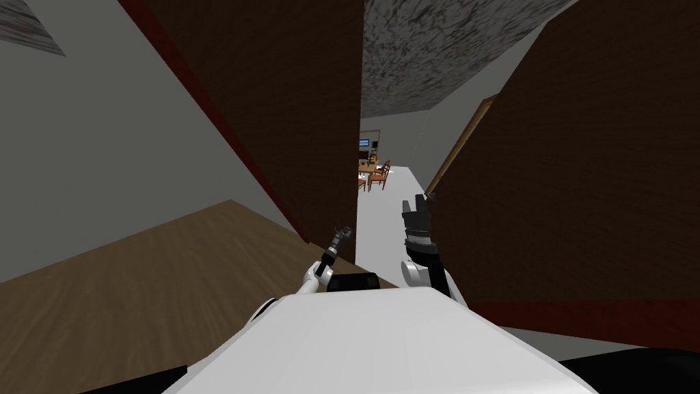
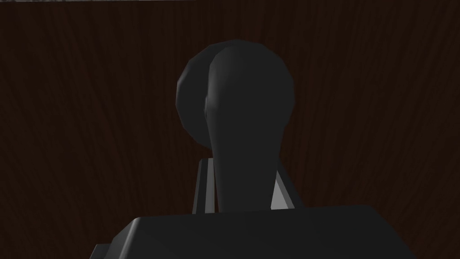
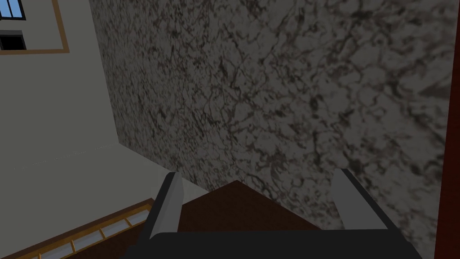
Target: Push the door open
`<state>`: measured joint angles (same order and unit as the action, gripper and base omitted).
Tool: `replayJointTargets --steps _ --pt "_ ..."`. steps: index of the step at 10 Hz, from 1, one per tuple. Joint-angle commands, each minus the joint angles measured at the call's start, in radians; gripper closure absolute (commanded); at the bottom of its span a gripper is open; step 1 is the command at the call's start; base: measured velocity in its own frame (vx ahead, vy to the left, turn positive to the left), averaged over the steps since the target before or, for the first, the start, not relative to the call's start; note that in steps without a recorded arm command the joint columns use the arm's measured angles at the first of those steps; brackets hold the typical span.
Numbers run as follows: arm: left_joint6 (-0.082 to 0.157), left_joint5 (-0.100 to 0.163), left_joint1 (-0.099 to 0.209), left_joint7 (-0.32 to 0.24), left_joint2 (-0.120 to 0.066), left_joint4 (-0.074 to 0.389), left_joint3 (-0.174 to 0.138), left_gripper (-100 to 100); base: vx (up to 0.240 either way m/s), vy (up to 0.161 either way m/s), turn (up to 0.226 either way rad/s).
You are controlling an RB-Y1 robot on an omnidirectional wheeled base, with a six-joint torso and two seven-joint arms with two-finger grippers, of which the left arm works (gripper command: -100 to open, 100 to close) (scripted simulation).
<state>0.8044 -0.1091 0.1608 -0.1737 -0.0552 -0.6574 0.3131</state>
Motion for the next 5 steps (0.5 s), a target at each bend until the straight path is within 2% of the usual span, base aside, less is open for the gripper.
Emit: replayJointTargets --steps 1,5 --pt "0.000 0.006 0.000 0.006 -0.006 0.002 -0.013 100 0.086 -0.070 0.028" --pt "-0.002 0.022 0.002 0.022 -0.017 0.007 -0.046 100 0.152 -0.109 0.034"
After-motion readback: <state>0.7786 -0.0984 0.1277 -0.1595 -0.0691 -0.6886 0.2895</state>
